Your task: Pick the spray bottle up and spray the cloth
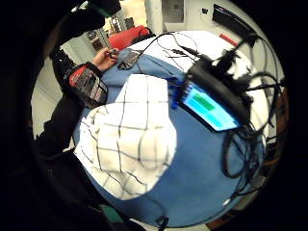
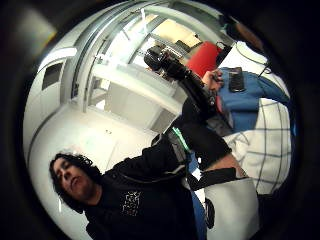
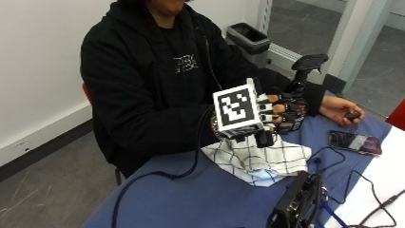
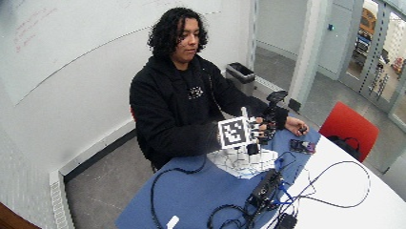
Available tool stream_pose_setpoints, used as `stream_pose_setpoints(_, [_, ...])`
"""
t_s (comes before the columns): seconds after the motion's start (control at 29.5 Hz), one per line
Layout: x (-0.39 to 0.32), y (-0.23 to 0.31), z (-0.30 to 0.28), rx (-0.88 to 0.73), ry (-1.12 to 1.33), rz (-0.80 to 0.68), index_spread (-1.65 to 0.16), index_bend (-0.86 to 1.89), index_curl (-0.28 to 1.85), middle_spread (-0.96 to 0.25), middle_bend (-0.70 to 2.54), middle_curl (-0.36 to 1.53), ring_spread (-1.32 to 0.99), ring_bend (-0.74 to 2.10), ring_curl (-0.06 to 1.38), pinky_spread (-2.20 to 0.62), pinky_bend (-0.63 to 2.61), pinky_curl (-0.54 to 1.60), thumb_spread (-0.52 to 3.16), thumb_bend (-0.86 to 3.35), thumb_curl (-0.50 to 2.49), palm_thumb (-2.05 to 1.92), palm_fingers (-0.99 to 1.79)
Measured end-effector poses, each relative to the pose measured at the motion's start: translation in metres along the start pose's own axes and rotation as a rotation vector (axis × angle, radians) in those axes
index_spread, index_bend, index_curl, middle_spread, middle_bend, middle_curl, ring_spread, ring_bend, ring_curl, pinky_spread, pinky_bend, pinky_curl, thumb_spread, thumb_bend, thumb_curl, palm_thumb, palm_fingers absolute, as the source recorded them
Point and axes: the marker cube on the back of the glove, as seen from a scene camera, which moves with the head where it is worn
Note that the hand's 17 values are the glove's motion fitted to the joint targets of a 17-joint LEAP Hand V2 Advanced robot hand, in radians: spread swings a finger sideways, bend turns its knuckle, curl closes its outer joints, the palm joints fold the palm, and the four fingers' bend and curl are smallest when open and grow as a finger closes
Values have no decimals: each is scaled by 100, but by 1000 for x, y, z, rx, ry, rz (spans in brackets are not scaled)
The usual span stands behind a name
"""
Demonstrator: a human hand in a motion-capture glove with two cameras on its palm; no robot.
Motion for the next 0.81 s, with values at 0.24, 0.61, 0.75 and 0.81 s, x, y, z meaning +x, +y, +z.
stream_pose_setpoints(0.24, [13, 47, -42, -113, 228, 18, -34, 10, 39, -7, 18, 40, -5, 43, 39, 23, 27, 38, 107, -3, 54, 56, 35])
stream_pose_setpoints(0.61, [21, 109, -63, -268, 475, 25, -35, 15, 34, -5, 20, 38, -3, 39, 36, 18, 19, 35, 112, -2, 46, 55, 27])
stream_pose_setpoints(0.75, [22, 134, -66, -309, 518, 37, -35, 13, 32, -5, 20, 37, -3, 39, 35, 15, 19, 35, 114, -2, 44, 56, 26])
stream_pose_setpoints(0.81, [21, 156, -69, -350, 527, 27, -35, 13, 32, -4, 21, 37, -4, 38, 35, 15, 19, 35, 115, -2, 43, 56, 24])
